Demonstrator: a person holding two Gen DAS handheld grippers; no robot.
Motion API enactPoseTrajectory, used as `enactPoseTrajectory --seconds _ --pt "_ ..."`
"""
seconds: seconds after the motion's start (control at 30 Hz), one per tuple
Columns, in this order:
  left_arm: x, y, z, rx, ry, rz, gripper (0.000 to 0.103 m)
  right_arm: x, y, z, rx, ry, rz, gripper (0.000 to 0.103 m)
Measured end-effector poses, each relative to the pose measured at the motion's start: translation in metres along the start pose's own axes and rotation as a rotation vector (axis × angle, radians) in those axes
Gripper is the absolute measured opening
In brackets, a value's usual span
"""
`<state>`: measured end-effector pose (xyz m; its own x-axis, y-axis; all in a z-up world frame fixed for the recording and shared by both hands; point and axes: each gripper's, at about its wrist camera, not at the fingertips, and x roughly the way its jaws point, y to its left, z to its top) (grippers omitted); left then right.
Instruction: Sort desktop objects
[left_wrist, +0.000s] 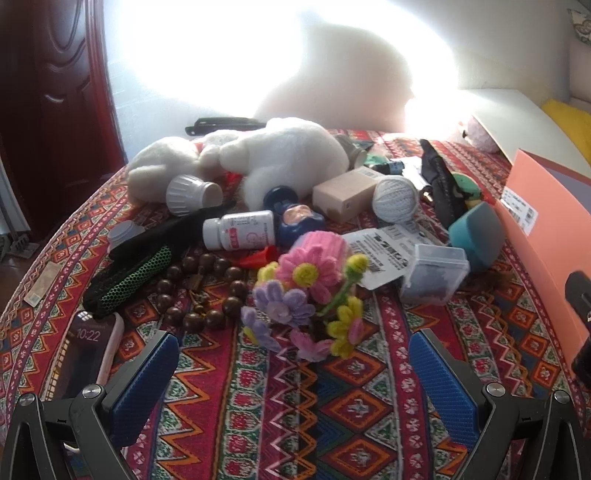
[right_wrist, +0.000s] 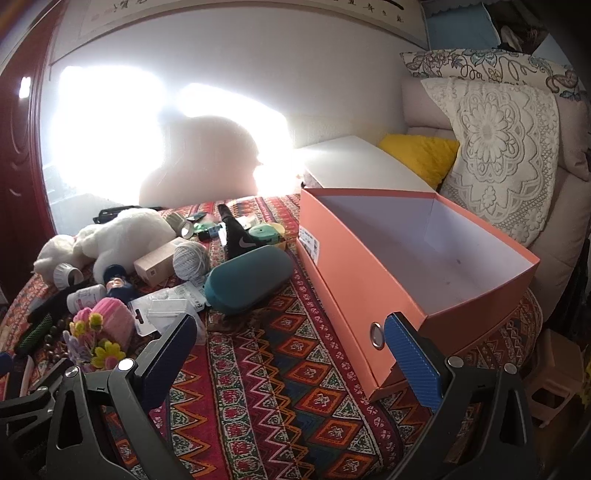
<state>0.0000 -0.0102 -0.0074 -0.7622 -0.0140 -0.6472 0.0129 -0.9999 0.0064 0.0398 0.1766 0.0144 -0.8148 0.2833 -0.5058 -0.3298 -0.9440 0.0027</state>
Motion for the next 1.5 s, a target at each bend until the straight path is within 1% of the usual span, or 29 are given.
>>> enactPoseTrajectory --seconds 0.1,0.17,0.23,0.33,0.37,0.43,0.5,0.57,0.6,0.63,0.67,0.7,0.77,0.8,0.9,1.0,1.1,1.2,1.23,1.27,1.3,1.33,1.4,1.5 --pt "0.009 0.016 0.004 -0.04 0.019 0.009 0.103 0.01 0.008 -0.002 -0.015 0.041 0.082 0.103" --pt "0.016 0.026 0.005 -0.074 0.035 0.014 0.103 0.018 0.018 -0.005 -0.039 0.059 0.117 0.103" --pt "0.026 0.035 0.007 -0.102 0.053 0.02 0.103 0.026 0.033 -0.007 -0.084 0.06 0.132 0.103" --pt "0.044 0.039 0.011 -0.094 0.082 0.038 0.103 0.043 0.06 -0.008 -0.153 0.082 0.141 0.103" --pt "0.049 0.041 0.012 -0.092 0.089 0.048 0.103 0.05 0.067 -0.007 -0.162 0.091 0.144 0.1" --pt "0.058 0.047 0.014 -0.109 0.108 0.031 0.103 0.064 0.082 -0.005 -0.179 0.11 0.151 0.099" --pt "0.061 0.051 0.014 -0.131 0.123 -0.009 0.103 0.082 0.091 -0.004 -0.184 0.144 0.175 0.099" --pt "0.063 0.052 0.014 -0.135 0.141 -0.049 0.103 0.098 0.098 -0.005 -0.185 0.182 0.181 0.099" --pt "0.064 0.052 0.015 -0.13 0.147 -0.071 0.103 0.105 0.101 -0.006 -0.186 0.201 0.185 0.097" --pt "0.065 0.05 0.016 -0.125 0.151 -0.088 0.103 0.112 0.103 -0.006 -0.186 0.219 0.19 0.093" --pt "0.066 0.048 0.017 -0.12 0.155 -0.109 0.103 0.115 0.101 -0.005 -0.174 0.233 0.216 0.071" --pt "0.066 0.046 0.02 -0.115 0.159 -0.132 0.103 0.118 0.098 -0.004 -0.162 0.246 0.241 0.056" --pt "0.071 0.04 0.024 -0.105 0.171 -0.185 0.103 0.124 0.093 -0.002 -0.135 0.273 0.291 0.056" --pt "0.074 0.036 0.026 -0.094 0.18 -0.205 0.103 0.123 0.084 0.001 -0.089 0.278 0.311 0.055" --pt "0.089 0.02 0.032 -0.042 0.221 -0.229 0.103 0.121 0.06 0.011 -0.006 0.274 0.312 0.055" --pt "0.107 0.006 0.04 0.013 0.245 -0.218 0.103 0.118 0.04 0.017 0.041 0.267 0.301 0.055" --pt "0.127 -0.004 0.046 0.066 0.259 -0.191 0.103 0.119 0.036 0.02 0.041 0.275 0.307 0.056" --pt "0.152 -0.009 0.046 0.102 0.314 -0.168 0.102 0.119 0.032 0.022 0.042 0.283 0.314 0.056" --pt "0.158 -0.008 0.044 0.09 0.341 -0.177 0.098 0.119 0.031 0.023 0.041 0.285 0.316 0.056" --pt "0.164 -0.007 0.041 0.077 0.367 -0.188 0.081 0.118 0.032 0.023 0.034 0.287 0.323 0.056" --pt "0.166 -0.003 0.039 0.05 0.381 -0.207 0.071 0.117 0.034 0.022 0.026 0.287 0.329 0.056" --pt "0.166 0.0 0.037 0.022 0.394 -0.226 0.071 0.116 0.035 0.022 0.019 0.285 0.334 0.056" --pt "0.156 0.003 0.039 0.024 0.358 -0.216 0.066 0.113 0.036 0.022 0.008 0.276 0.341 0.055" --pt "0.133 0.007 0.044 0.035 0.28 -0.187 0.066 0.106 0.037 0.025 -0.001 0.257 0.352 0.055"
